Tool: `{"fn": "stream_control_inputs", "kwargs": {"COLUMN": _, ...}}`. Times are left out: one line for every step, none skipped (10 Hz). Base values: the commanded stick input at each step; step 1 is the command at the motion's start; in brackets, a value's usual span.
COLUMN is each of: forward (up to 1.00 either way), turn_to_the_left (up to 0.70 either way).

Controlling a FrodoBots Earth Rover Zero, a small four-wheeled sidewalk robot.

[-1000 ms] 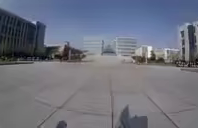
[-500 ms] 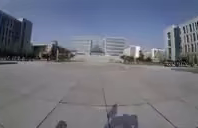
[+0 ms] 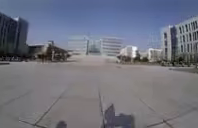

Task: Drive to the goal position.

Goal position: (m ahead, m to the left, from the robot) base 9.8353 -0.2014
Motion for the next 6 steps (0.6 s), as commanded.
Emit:
{"fn": "stream_control_inputs", "kwargs": {"forward": 1.00, "turn_to_the_left": 0.00}}
{"fn": "stream_control_inputs", "kwargs": {"forward": 1.00, "turn_to_the_left": 0.00}}
{"fn": "stream_control_inputs", "kwargs": {"forward": 1.00, "turn_to_the_left": 0.00}}
{"fn": "stream_control_inputs", "kwargs": {"forward": 1.00, "turn_to_the_left": 0.00}}
{"fn": "stream_control_inputs", "kwargs": {"forward": 1.00, "turn_to_the_left": 0.00}}
{"fn": "stream_control_inputs", "kwargs": {"forward": 1.00, "turn_to_the_left": 0.00}}
